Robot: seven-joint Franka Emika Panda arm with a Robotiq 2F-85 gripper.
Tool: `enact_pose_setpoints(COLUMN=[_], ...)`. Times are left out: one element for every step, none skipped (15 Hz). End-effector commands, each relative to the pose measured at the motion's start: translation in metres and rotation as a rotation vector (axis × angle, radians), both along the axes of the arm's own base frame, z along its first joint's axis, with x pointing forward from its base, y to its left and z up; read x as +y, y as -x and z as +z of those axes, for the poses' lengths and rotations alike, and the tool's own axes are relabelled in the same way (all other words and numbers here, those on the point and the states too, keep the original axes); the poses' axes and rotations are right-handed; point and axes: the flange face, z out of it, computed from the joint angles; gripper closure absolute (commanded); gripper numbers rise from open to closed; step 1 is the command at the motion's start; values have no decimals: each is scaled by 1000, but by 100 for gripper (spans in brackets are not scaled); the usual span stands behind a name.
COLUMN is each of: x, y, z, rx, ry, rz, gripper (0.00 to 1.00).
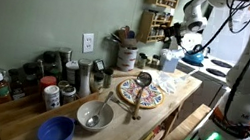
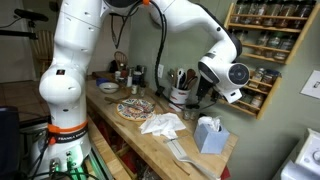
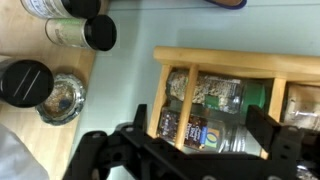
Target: Slide the second from the left spice bottle on the bottom rack of the bottom spice rack to the right, pick up the leftmost spice bottle on the bottom rack of the bottom spice rack and put it on the kitchen counter
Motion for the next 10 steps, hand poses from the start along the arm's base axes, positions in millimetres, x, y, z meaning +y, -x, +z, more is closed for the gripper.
enact_pose_setpoints(x=[-2,-2,-1,-1,-1,0,2,5,7,9], y=[3,1,0,-2,-3,-3,-2,-1,-1,-1], z=[11,12,13,15,16,19,20,21,21,21], rx=[16,37,50,48,51,47,50,55,61,63], ry=[35,35,25,27,30,22,7,-14,-27,-31], rz=[23,-2,-27,-57,-79,-84,-92,-95,-96,-98], gripper=[0,0,0,0,0,25,26,32,42,50])
